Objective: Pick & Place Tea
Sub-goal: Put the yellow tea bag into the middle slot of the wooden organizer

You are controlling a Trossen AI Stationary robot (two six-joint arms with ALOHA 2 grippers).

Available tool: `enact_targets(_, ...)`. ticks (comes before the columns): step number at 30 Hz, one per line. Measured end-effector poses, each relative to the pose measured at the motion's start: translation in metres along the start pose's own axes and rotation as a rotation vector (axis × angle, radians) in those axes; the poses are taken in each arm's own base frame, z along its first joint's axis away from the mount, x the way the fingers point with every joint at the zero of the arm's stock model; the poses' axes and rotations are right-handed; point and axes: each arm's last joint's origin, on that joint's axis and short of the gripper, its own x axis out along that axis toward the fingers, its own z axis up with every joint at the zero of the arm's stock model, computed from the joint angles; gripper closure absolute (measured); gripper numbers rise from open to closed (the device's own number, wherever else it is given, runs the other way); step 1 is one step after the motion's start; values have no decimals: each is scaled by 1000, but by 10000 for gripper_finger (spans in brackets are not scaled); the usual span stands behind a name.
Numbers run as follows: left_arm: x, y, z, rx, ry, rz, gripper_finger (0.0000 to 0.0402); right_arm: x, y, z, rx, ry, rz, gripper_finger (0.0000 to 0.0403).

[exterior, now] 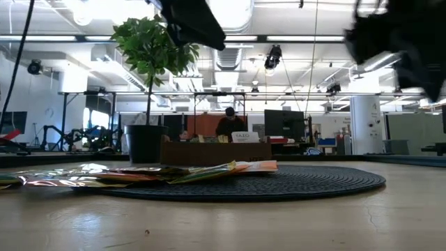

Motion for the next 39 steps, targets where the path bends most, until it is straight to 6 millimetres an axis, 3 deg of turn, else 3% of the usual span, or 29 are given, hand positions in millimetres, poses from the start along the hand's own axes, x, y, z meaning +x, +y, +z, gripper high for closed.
enact_targets(11, 41, -32, -6, -114, -36, -167, 298, 45, 19, -66, 312, 70, 62, 287)
enact_targets(16, 45, -39, -9, -159, -21, -184, 298, 64, 24, -86, 405, 36, 49, 287)
enact_targets(22, 51, -58, -7, -103, -87, -303, 298, 98, 35, -97, 515, -35, 105, 287)
enact_targets(28, 76, -75, -18, -77, -89, -340, 298, 121, 37, -102, 616, -121, 84, 287)
enact_targets(34, 93, -87, -18, -49, -73, -359, 298, 131, 39, -100, 638, -172, 62, 287)
enact_targets(39, 112, -95, -16, -1, -64, -373, 298, 126, 41, -97, 680, -261, 122, 287)
